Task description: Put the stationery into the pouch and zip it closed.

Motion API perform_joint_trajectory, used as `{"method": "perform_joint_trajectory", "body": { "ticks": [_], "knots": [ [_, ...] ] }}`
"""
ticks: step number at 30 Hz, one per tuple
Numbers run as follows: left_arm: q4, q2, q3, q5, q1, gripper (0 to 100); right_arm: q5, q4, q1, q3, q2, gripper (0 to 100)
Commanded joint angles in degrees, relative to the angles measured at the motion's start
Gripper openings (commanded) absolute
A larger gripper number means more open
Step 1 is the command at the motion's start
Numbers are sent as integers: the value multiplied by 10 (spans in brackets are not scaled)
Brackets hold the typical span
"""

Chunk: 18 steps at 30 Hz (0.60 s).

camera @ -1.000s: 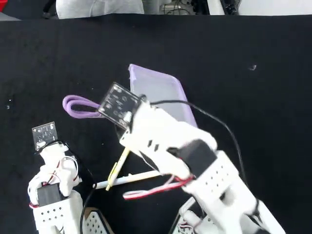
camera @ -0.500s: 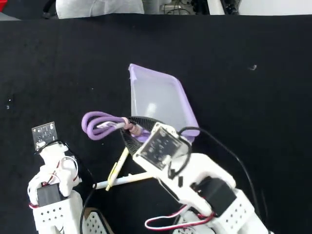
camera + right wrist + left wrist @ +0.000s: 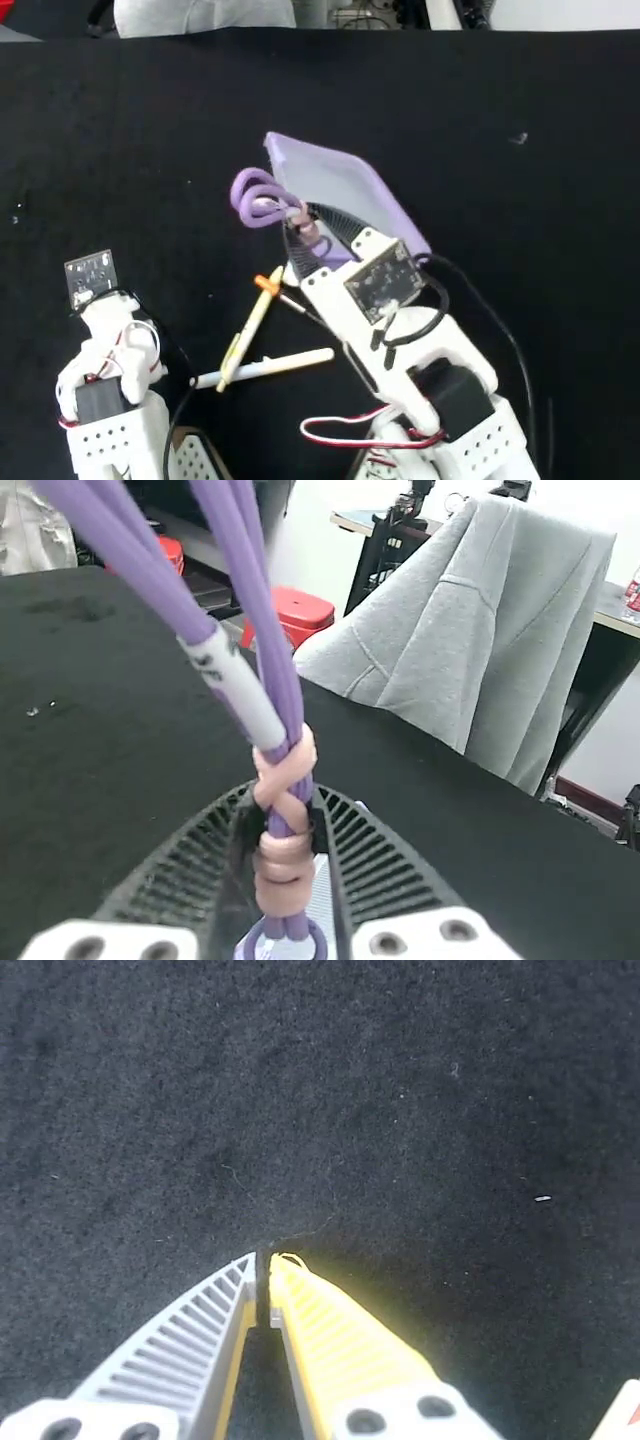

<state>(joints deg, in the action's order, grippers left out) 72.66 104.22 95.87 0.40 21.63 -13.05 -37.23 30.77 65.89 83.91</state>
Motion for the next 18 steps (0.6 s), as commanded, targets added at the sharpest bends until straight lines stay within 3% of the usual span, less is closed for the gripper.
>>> {"method": "perform_joint_trajectory", "body": {
  "ticks": [1, 9, 13, 18],
  "knots": [
    [-1, 3, 15, 3, -10, 32, 7, 18, -14, -3, 15, 11],
    [-158, 3, 4, -1, -239, 46, 7, 18, -15, -3, 15, 11],
    [-171, 3, -42, -1, -335, 190, 7, 18, -15, -2, 15, 11],
    [-170, 3, -112, 4, -385, 344, 7, 28, -15, 11, 15, 11]
  ]
}}
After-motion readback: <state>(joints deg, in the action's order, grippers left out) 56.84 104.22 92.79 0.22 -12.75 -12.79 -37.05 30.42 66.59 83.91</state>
